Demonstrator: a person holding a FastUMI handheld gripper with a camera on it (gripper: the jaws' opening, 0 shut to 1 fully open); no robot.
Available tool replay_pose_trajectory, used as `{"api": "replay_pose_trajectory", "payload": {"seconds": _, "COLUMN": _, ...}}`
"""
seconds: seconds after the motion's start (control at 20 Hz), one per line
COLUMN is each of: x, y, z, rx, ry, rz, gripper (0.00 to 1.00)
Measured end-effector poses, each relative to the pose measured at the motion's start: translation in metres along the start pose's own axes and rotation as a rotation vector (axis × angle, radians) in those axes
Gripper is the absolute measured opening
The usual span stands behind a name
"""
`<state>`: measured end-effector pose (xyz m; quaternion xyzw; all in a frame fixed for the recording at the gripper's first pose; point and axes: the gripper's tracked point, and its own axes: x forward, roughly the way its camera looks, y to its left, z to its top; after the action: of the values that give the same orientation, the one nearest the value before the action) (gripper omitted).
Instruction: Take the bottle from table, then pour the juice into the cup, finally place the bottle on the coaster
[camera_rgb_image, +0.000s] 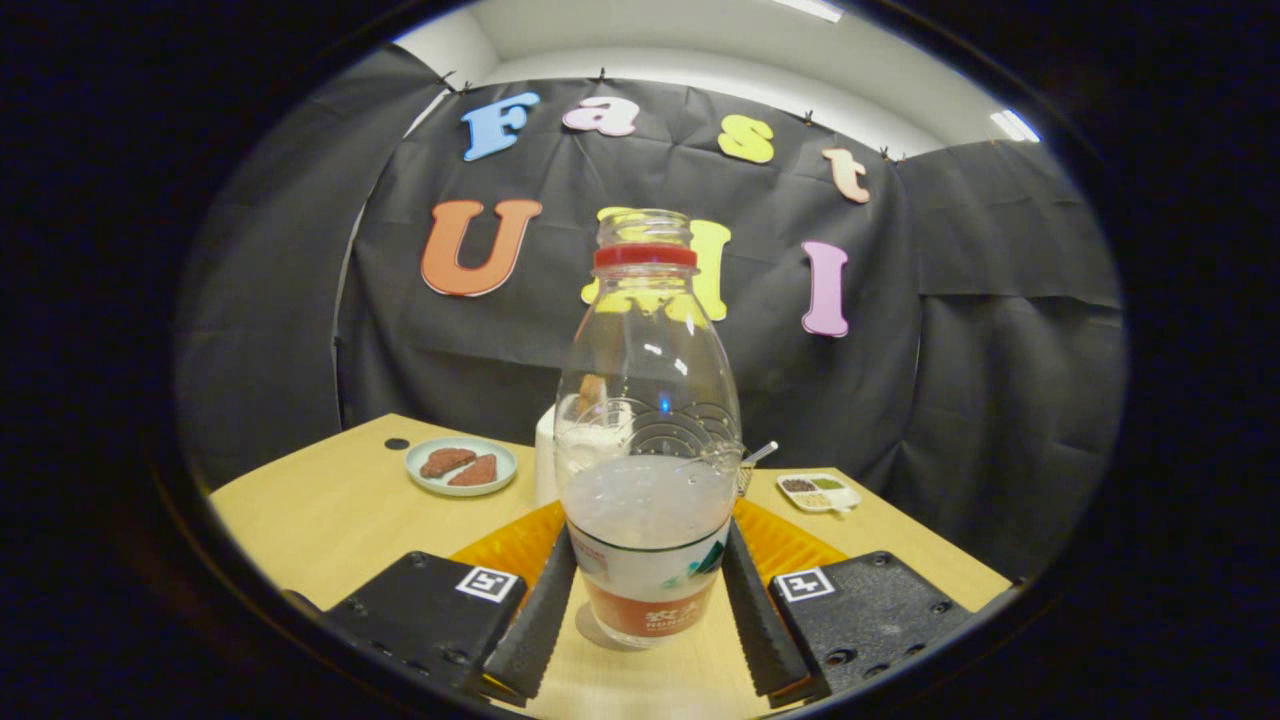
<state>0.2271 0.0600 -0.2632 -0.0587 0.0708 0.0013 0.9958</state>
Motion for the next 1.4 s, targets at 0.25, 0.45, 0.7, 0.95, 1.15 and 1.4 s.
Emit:
{"api": "replay_pose_trajectory", "payload": {"seconds": 0.25, "x": 0.028, "y": 0.005, "z": -0.033, "rx": 0.009, "ry": 0.04, "rz": 0.014, "gripper": 0.79}}
{"api": "replay_pose_trajectory", "payload": {"seconds": 0.45, "x": 0.046, "y": 0.008, "z": -0.059, "rx": 0.05, "ry": 0.077, "rz": 0.033, "gripper": 0.79}}
{"api": "replay_pose_trajectory", "payload": {"seconds": 0.7, "x": 0.067, "y": 0.006, "z": -0.086, "rx": 0.084, "ry": 0.11, "rz": 0.027, "gripper": 0.79}}
{"api": "replay_pose_trajectory", "payload": {"seconds": 0.95, "x": 0.071, "y": 0.01, "z": -0.097, "rx": 0.108, "ry": 0.116, "rz": 0.042, "gripper": 0.8}}
{"api": "replay_pose_trajectory", "payload": {"seconds": 1.15, "x": 0.069, "y": 0.007, "z": -0.099, "rx": 0.134, "ry": 0.116, "rz": 0.037, "gripper": 0.83}}
{"api": "replay_pose_trajectory", "payload": {"seconds": 1.4, "x": 0.061, "y": 0.004, "z": -0.089, "rx": 0.147, "ry": 0.097, "rz": 0.031, "gripper": 1.0}}
